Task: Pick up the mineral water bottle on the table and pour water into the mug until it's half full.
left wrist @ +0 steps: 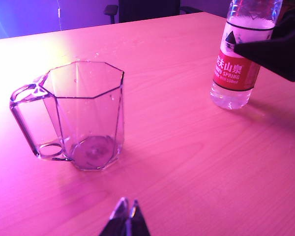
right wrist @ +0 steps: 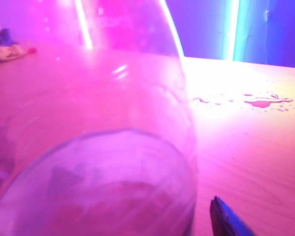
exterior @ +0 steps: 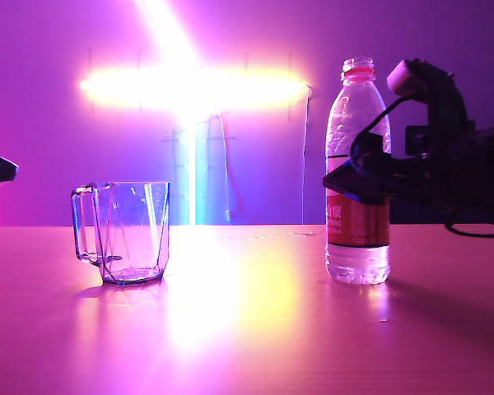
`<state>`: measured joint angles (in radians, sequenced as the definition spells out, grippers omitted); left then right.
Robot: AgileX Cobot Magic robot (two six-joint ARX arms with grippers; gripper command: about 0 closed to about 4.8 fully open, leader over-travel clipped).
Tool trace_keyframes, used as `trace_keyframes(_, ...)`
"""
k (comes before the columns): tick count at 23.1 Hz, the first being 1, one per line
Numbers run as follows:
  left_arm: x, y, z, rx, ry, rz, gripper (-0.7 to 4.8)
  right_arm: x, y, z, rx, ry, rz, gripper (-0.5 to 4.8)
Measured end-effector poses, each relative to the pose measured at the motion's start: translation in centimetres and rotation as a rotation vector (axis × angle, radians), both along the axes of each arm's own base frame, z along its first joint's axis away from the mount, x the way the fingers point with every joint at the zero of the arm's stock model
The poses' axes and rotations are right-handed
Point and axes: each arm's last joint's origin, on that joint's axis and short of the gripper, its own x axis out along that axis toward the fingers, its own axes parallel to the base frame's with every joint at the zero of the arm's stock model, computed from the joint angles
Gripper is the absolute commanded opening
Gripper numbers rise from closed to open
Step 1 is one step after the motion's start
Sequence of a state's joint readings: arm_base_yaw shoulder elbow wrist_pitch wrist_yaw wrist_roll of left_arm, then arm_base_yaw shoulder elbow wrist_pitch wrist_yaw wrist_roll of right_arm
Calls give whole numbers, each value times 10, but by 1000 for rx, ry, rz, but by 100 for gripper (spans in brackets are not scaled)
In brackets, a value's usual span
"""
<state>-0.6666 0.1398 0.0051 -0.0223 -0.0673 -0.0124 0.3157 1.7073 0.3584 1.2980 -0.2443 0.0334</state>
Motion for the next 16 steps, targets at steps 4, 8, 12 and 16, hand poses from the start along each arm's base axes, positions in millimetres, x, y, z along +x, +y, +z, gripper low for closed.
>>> trace_keyframes(4, 0, 0, 0, 0, 0, 0, -2, 15, 6, -3, 13, 10, 17, 479)
trace_keyframes(8, 0, 0, 0, 0, 0, 0, -2, 18, 6, -6, 12, 27, 17, 370)
trace_keyframes(12, 0, 0, 0, 0, 1, 0, -2, 18, 7, -5, 16, 26, 22, 198)
trace_keyframes(16, -1, 1, 1, -8, -10, 0, -2, 18, 7, -5, 15, 26, 22, 198)
